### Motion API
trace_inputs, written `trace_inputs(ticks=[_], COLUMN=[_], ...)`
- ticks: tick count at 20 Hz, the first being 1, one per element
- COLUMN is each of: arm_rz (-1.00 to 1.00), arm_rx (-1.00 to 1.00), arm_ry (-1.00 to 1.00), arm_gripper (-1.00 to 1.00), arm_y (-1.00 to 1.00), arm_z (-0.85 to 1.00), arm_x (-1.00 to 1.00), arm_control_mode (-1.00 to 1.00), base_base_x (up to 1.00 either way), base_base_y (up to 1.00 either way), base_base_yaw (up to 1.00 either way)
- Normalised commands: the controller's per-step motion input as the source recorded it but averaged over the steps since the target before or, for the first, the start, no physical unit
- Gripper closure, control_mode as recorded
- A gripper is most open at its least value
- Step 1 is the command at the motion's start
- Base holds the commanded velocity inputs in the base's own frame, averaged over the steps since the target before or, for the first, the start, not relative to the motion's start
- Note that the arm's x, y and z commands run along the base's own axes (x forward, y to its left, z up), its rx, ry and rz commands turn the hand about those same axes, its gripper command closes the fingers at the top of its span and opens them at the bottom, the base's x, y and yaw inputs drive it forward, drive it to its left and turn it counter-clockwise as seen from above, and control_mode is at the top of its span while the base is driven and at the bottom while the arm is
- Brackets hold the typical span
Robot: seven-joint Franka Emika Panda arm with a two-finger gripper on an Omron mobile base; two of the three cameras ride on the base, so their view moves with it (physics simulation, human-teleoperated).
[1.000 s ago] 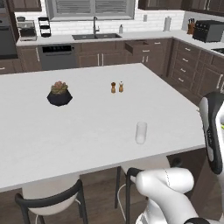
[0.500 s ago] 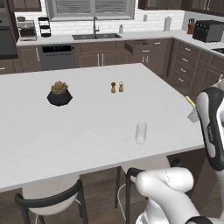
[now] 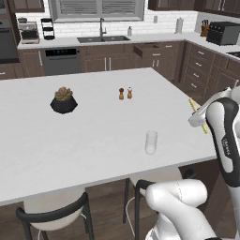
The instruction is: Take a straw from the drawer in front and place it inside the glass cup on the dining counter.
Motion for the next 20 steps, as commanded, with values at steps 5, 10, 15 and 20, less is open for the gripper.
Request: trace_inputs(ticks=[5,10,15,20], arm_rz=[0.14,0.2,0.2,0.19], arm_rx=[0.19,0.2,0.11,0.04], arm_ry=[-0.1,-0.06,-0.04,0.03], arm_gripper=[1.0,1.0,1.0,1.0], arm_y=[0.1,0.25,0.07,0.15], arm_z=[-0.09,-0.17,0.0,-0.01], arm_x=[0.14,0.17,0.25,0.25], arm_control_mode=[-1.0,-1.0,-1.0,-1.0], base_base_x=[0.0,0.0,0.0,0.0], base_base_y=[0.0,0.0,0.0,0.0], base_base_yaw=[0.0,0.0,0.0,0.0])
